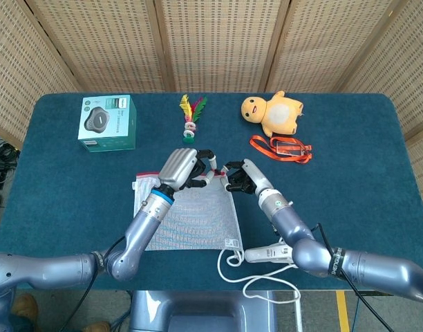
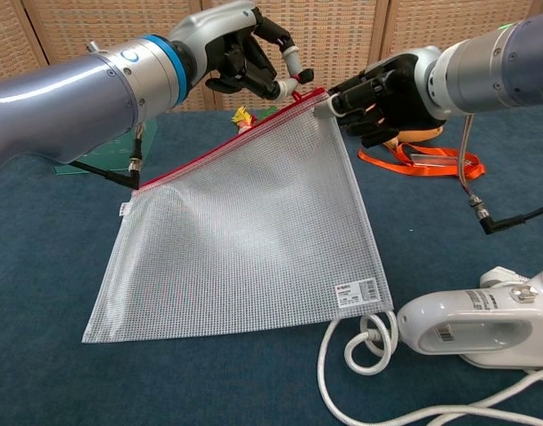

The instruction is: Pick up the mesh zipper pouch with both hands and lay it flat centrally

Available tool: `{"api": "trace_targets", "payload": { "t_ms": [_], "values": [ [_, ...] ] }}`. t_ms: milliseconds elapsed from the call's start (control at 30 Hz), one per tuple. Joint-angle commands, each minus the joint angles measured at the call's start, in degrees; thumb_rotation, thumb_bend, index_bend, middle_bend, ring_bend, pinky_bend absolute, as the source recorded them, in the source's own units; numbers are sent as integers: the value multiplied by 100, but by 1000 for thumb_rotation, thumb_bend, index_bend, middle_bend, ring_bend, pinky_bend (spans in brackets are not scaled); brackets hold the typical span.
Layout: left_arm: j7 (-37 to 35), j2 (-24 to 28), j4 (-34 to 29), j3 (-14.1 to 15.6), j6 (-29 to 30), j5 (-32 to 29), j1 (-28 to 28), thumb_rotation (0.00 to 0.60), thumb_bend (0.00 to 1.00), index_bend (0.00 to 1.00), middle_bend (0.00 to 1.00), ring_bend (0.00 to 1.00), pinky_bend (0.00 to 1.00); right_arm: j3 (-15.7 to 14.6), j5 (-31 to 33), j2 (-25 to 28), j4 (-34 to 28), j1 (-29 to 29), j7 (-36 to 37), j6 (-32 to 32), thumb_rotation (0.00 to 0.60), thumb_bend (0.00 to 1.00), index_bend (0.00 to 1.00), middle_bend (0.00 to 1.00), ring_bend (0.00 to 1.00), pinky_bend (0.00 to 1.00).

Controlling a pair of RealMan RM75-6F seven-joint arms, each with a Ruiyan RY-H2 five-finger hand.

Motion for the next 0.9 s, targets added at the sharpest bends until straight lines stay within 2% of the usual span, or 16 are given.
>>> {"api": "trace_targets", "payload": {
  "t_ms": [33, 300, 900],
  "values": [
    [-67, 66, 50, 26, -14, -28, 82, 600, 756, 869, 975, 974, 1000, 106, -147, 37, -82, -139, 141, 58, 600, 805, 767, 959, 906, 1000],
    [-344, 236, 239, 104, -102, -4, 311, 600, 756, 870, 975, 974, 1000, 336, -609, 184, -232, -470, 496, -19, 600, 805, 774, 962, 907, 1000],
    [-751, 604, 645, 252, -241, 87, 745, 600, 757, 872, 975, 974, 1000, 665, -928, 559, -415, -798, 889, -45, 600, 805, 780, 962, 907, 1000]
  ]
}}
